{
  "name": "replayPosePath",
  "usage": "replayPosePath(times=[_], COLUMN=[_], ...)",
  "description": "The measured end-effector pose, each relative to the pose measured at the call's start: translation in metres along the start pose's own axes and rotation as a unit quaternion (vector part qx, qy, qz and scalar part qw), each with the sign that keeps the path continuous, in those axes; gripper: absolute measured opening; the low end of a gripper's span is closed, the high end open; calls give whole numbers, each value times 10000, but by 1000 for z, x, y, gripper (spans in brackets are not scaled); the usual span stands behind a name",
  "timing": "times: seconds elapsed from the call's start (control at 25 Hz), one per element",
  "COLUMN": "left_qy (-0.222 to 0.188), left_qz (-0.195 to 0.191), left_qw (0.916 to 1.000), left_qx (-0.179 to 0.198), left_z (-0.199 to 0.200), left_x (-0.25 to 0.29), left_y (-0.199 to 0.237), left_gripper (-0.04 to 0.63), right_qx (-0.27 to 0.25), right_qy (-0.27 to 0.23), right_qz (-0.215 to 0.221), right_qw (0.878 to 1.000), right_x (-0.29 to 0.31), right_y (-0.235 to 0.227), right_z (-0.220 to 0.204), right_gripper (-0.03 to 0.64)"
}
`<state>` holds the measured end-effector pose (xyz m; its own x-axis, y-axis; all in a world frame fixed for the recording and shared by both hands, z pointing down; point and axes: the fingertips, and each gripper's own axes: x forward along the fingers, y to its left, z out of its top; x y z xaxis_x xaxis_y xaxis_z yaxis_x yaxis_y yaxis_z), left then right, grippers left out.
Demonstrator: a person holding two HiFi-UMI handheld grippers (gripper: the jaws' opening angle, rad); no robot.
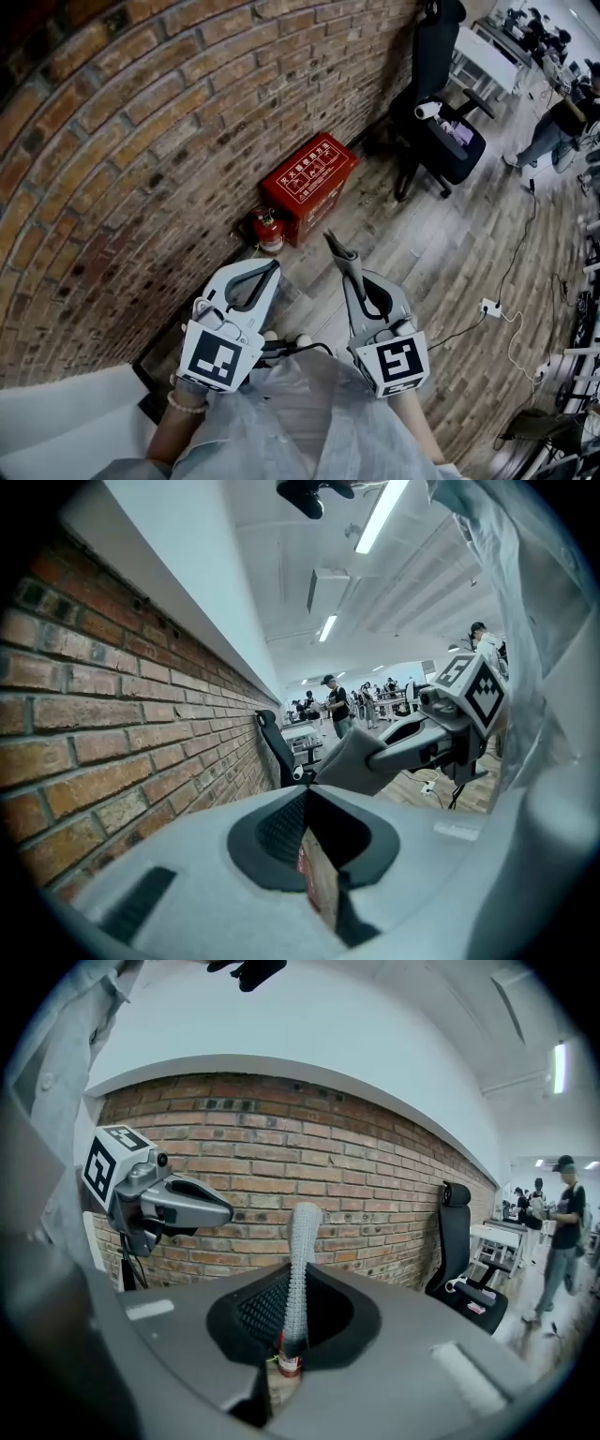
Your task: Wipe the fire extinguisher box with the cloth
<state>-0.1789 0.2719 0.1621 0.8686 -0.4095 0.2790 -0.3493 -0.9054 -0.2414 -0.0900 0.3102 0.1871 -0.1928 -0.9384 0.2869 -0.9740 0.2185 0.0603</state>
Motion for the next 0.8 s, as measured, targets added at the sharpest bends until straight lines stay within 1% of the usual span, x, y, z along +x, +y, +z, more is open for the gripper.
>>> replayPosePath(times=[0.08, 0.24, 0.6, 0.8], left_qy=[51, -24, -65, -102], left_qz=[36, 129, 188, 197], left_qw=[10000, 9998, 9998, 9998], left_qx=[-10, -121, -26, 19], left_z=[0, 9, 19, 20], left_x=[1, 7, 13, 15], left_y=[-6, -20, -54, -60], left_gripper=[-3, -3, -3, -3], right_qx=[18, 53, 117, 110], right_qy=[6, 5, -26, -14], right_qz=[8, 3, -56, -80], right_qw=[10000, 10000, 9999, 9999], right_x=[-6, -19, -51, -55], right_y=[-5, -17, -35, -39], right_z=[-3, -9, -26, -31], right_gripper=[18, 18, 18, 18])
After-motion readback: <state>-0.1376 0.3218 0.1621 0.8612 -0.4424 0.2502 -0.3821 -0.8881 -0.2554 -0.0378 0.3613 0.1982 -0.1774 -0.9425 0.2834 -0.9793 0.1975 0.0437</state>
